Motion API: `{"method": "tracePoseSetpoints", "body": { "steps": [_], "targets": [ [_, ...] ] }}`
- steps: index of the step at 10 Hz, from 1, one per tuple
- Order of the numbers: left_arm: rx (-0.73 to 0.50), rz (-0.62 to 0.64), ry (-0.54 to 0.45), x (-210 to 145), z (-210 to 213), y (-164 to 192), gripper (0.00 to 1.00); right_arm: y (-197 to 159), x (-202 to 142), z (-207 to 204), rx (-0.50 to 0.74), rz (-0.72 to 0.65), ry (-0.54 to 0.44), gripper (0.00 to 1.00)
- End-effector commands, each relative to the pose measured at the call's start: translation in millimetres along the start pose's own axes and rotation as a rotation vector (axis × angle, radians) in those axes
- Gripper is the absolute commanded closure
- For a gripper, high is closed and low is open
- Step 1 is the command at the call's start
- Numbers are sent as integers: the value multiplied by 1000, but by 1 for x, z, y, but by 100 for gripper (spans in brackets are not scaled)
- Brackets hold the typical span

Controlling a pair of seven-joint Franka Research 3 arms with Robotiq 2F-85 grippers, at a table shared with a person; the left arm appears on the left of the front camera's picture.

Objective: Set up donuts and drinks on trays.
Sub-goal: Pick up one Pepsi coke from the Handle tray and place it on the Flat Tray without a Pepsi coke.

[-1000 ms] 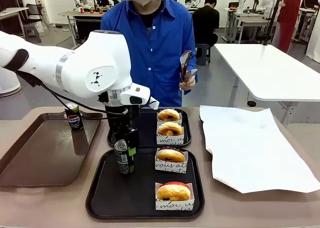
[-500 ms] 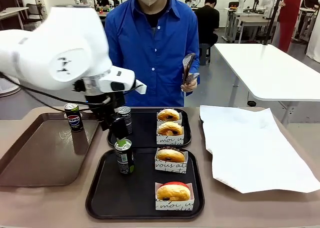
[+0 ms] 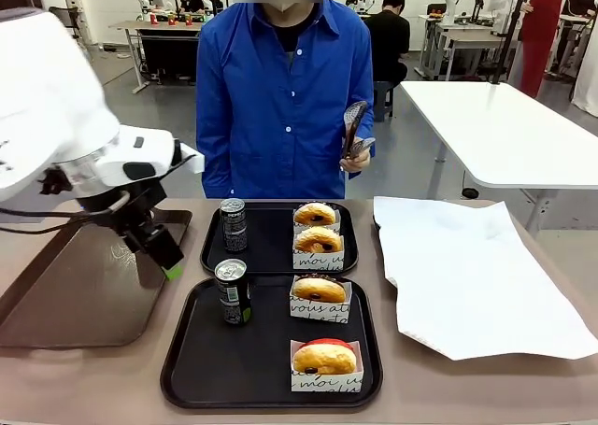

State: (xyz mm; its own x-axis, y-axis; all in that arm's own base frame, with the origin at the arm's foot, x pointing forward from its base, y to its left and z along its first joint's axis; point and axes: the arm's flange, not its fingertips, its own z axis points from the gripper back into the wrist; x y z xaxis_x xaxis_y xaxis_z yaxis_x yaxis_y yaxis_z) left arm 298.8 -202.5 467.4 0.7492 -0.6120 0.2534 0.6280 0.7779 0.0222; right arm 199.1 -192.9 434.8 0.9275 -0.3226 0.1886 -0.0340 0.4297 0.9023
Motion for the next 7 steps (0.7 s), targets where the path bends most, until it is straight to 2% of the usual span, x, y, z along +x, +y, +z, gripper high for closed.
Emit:
{"method": "tracePoseSetpoints", "body": {
  "steps": [1,2,4,7],
  "targets": [
    [22,127,-36,-6,-10,13,0,0,1,0,19,13,-7,0],
    [0,0,0,0,0,0,0,0,1,0,19,13,-7,0],
    [0,0,0,0,0,0,0,0,1,0,19,13,-7,0],
    [-46,82,-50,0,7,19,0,0,1,0,19,13,-7,0]
  ]
}}
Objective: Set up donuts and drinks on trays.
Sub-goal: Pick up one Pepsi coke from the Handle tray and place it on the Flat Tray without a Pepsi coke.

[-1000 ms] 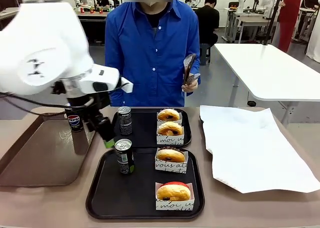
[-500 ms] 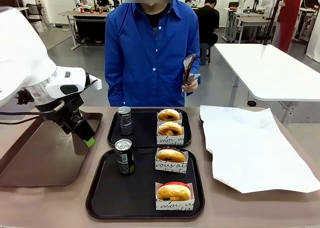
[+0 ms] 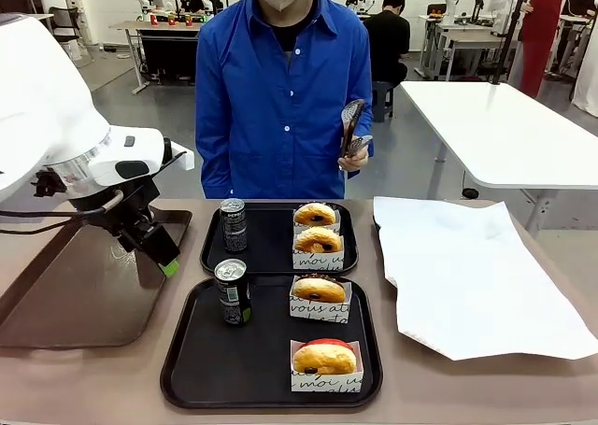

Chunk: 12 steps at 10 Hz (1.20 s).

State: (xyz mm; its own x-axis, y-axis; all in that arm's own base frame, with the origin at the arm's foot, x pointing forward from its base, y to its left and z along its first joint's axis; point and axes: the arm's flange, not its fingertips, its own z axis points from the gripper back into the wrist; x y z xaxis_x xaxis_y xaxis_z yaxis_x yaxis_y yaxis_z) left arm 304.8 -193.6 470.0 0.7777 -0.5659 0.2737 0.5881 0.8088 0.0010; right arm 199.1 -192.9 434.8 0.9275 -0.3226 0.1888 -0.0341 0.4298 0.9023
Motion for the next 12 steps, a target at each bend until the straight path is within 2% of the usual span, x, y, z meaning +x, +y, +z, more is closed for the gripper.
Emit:
{"method": "tracePoseSetpoints", "body": {
  "steps": [1,2,4,5,9,11,12],
  "targets": [
    [-141,124,-119,-3,19,44,0,0,1,0,19,13,-6,0],
    [-230,225,-190,-23,26,75,0,0,1,0,19,13,-6,0],
    [-395,384,-204,-71,26,139,0,0,1,0,19,13,-6,0],
    [-459,410,-175,-92,20,164,0,0,1,0,19,13,-6,0],
    [-791,534,-194,-178,-9,249,0,0,1,0,19,13,-6,0],
    [-863,633,-335,-205,-19,283,0,0,1,0,19,13,-6,0],
    [-861,677,-390,-213,-24,294,0,0,1,0,19,13,-6,0]
  ]
}}
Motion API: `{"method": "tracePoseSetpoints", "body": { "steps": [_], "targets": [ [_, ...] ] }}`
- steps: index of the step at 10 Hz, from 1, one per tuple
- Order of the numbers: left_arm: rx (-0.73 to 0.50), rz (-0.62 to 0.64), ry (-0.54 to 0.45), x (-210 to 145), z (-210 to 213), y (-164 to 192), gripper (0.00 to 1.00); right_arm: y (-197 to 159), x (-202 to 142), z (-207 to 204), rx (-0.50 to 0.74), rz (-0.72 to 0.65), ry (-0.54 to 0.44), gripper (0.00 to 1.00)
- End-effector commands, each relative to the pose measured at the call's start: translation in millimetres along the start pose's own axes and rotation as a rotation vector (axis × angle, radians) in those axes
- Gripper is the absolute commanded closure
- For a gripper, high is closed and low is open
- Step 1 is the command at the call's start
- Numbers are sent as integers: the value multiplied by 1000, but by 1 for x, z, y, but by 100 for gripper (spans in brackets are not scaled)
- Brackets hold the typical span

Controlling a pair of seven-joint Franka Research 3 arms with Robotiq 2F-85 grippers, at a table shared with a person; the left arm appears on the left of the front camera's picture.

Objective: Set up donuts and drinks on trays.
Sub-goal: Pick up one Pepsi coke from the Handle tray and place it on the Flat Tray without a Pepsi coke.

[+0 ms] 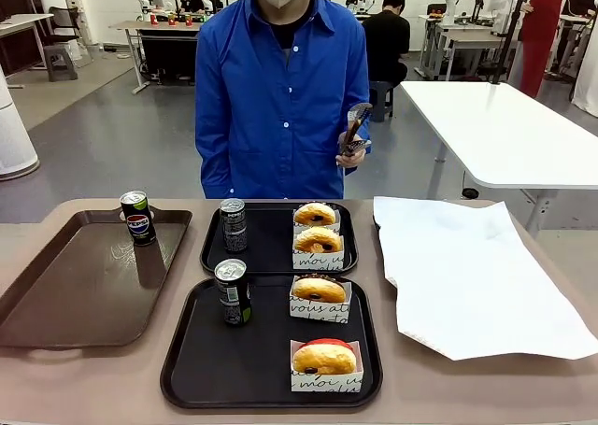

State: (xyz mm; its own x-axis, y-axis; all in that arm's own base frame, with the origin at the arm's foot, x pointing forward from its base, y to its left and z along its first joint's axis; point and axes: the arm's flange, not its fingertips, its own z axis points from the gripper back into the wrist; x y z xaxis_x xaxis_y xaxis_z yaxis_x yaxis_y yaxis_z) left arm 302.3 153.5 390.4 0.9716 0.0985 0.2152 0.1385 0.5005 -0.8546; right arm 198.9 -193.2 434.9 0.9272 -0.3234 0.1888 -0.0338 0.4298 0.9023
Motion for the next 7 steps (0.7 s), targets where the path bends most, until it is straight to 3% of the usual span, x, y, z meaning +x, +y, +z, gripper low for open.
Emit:
{"method": "tracePoseSetpoints", "body": {
  "steps": [1,4,7],
  "targets": [
    [-62,21,-124,11,10,19,0,0,1,0,19,13,-6,0],
    [-59,56,-194,0,23,28,0,0,1,0,19,13,-6,0],
    [-52,83,-173,-2,24,32,0,0,1,0,19,13,-6,0]
  ]
}}
